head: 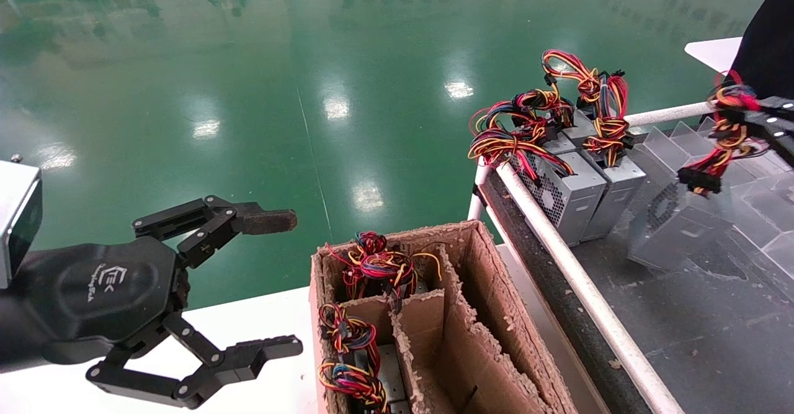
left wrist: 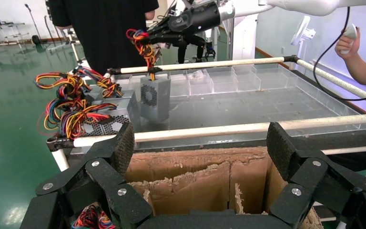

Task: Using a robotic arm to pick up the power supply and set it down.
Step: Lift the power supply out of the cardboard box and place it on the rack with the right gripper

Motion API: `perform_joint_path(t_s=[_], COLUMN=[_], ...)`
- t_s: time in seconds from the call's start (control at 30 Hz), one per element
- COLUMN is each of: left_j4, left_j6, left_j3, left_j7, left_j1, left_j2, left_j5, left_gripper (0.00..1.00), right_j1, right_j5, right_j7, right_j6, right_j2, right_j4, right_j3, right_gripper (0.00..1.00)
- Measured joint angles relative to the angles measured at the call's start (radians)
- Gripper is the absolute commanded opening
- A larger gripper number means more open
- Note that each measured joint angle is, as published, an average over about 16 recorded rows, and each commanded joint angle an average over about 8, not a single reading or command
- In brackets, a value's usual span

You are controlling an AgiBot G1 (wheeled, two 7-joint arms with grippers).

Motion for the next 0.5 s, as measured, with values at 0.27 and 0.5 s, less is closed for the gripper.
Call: perform_joint_path(t_s=[0.27, 0.5], left_j4=[0.0, 0.0], left_j6=[0.0, 0.0], left_j3=[0.0, 0.0], left_j7=[0.0, 0.0], left_j1=[0.0, 0.0], left_j2=[0.0, 0.0], left_j5=[0.0, 0.0], left_gripper=[1.0, 1.0], right_j1=[0.067, 0.119], right_j5=[-0.055, -0.084], right_j7=[-0.063, -0.098], right_j6=[0.033, 0.064], right_j2=[-0.065, -0.116], right_j4=[-0.07, -0.126], right_j3=[-0.033, -0.051], right_gripper=[0.0, 0.0])
